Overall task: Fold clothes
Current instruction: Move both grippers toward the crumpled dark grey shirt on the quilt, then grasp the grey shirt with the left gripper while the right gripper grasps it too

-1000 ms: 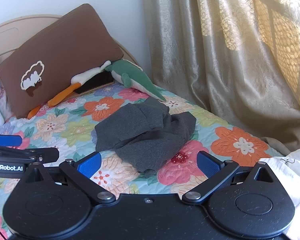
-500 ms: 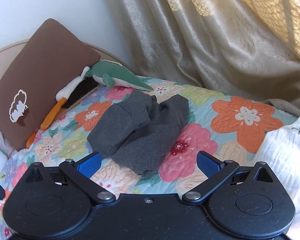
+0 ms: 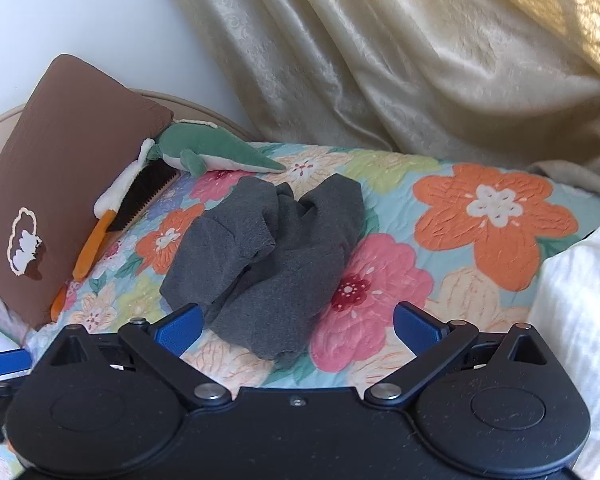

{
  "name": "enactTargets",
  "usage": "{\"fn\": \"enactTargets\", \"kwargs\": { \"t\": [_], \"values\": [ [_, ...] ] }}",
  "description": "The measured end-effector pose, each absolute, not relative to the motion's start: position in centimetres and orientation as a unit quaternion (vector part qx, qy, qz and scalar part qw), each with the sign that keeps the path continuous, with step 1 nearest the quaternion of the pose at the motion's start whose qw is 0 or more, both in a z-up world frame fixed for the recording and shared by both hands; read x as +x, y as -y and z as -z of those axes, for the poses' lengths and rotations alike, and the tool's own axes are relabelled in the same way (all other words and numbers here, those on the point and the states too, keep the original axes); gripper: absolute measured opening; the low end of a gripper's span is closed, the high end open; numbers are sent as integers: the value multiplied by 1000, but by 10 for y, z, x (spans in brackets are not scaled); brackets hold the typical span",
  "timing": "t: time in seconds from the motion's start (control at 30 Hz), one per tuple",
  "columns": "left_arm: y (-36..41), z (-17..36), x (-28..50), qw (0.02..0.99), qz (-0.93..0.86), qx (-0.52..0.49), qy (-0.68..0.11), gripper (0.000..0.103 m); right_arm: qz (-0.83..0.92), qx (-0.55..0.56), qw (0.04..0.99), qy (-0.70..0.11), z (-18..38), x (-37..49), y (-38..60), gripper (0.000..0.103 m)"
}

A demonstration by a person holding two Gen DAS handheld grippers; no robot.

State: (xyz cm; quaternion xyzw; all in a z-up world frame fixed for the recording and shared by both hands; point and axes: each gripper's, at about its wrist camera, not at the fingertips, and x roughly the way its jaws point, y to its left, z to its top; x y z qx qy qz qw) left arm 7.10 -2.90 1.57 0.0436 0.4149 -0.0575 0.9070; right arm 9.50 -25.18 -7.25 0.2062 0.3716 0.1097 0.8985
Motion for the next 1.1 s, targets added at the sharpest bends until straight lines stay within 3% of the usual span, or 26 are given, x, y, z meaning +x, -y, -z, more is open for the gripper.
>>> {"fn": "enactTargets", "kwargs": {
  "t": [0.23, 0.6, 0.93, 1.1],
  "values": [
    [40, 16, 101, 914, 66, 26, -399, 103, -103, 215, 884, -402, 84, 114, 242, 103],
    [36, 65, 147, 923, 68, -39, -376, 103, -85, 215, 894, -384, 87, 165, 246, 103],
    [15, 88, 187, 920, 65, -112, -369, 103, -81, 367, 842, -388, 123, 204, 251, 103],
    [5, 104, 205, 917, 67, -147, -365, 103, -83, 286, 862, -410, 122, 220, 233, 103]
  ]
}}
